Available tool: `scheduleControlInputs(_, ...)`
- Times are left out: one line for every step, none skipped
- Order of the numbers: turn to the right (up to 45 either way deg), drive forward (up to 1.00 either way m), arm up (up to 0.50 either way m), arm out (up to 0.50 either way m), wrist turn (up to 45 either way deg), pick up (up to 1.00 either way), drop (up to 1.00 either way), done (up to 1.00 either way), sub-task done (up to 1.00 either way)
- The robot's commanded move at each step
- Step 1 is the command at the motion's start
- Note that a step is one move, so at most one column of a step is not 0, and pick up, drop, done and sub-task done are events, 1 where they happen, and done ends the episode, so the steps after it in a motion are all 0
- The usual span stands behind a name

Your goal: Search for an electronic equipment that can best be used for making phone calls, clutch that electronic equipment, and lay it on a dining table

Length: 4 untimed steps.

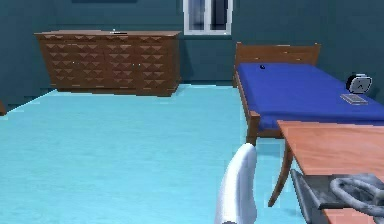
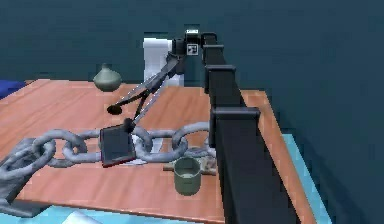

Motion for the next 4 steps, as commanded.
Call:
scheduleControlInputs(0.0, 0.00, 0.00, 0.00, 39.0, 0.00, 0.00, 0.00, 0.00)
scheduleControlInputs(0.0, 0.00, -0.32, 0.00, 0.0, 0.00, 0.00, 0.00, 0.00)
scheduleControlInputs(0.0, 0.00, 0.00, 0.00, 0.0, 0.00, 1.00, 0.00, 0.00)
scheduleControlInputs(0.0, 0.00, 0.00, -0.10, 0.0, 0.00, 0.00, 0.00, 0.00)
